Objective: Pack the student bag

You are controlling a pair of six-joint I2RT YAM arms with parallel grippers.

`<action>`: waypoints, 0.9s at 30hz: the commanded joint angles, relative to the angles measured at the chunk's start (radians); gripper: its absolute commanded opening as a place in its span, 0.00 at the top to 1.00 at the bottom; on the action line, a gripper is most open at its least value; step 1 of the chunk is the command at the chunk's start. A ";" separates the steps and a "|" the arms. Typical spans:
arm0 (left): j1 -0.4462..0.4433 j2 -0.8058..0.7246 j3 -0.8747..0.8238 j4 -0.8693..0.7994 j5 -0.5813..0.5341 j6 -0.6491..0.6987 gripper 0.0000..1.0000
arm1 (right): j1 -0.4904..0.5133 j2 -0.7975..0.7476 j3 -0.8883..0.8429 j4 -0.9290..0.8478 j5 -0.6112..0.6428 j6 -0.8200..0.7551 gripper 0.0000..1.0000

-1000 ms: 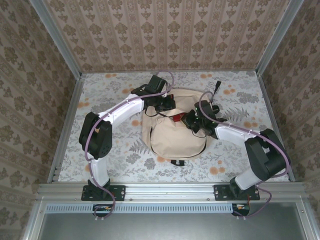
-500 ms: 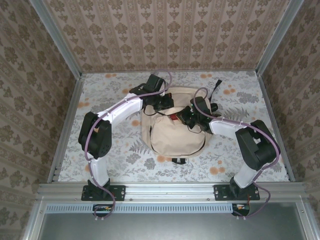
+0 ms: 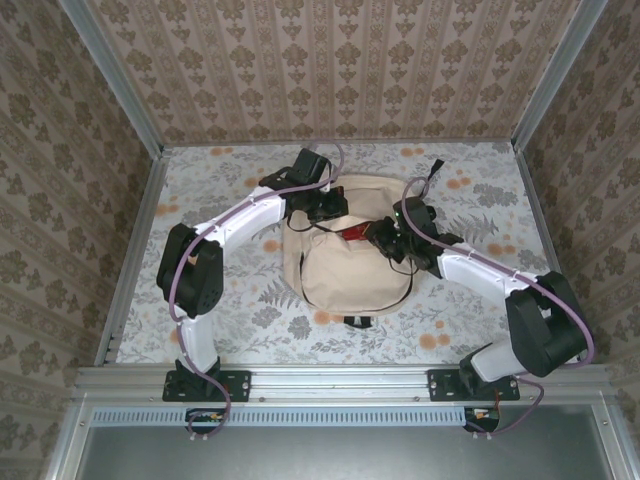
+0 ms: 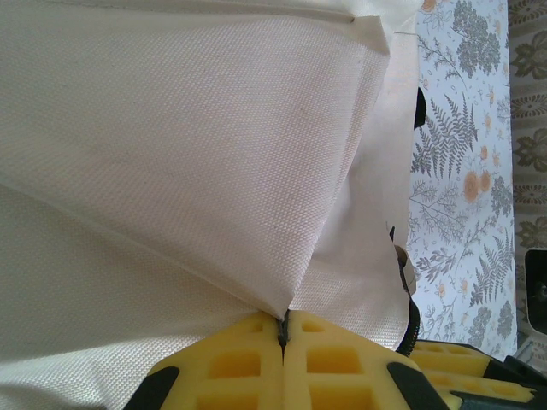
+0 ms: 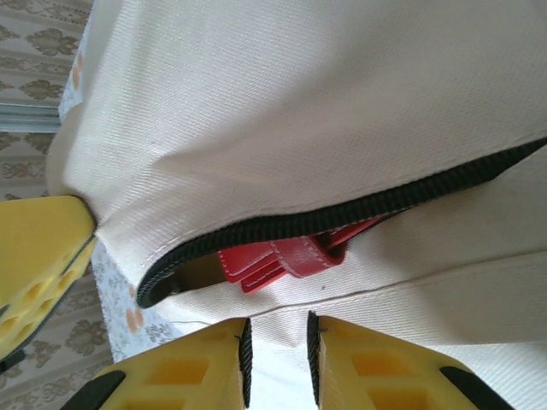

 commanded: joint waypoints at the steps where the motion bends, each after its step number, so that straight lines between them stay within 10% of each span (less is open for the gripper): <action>1: -0.003 -0.015 -0.006 -0.001 0.037 -0.002 1.00 | -0.006 0.028 -0.003 -0.047 0.026 -0.024 0.74; 27: -0.012 -0.017 -0.044 0.038 0.121 -0.025 1.00 | -0.006 0.255 0.155 0.067 -0.081 -0.031 0.85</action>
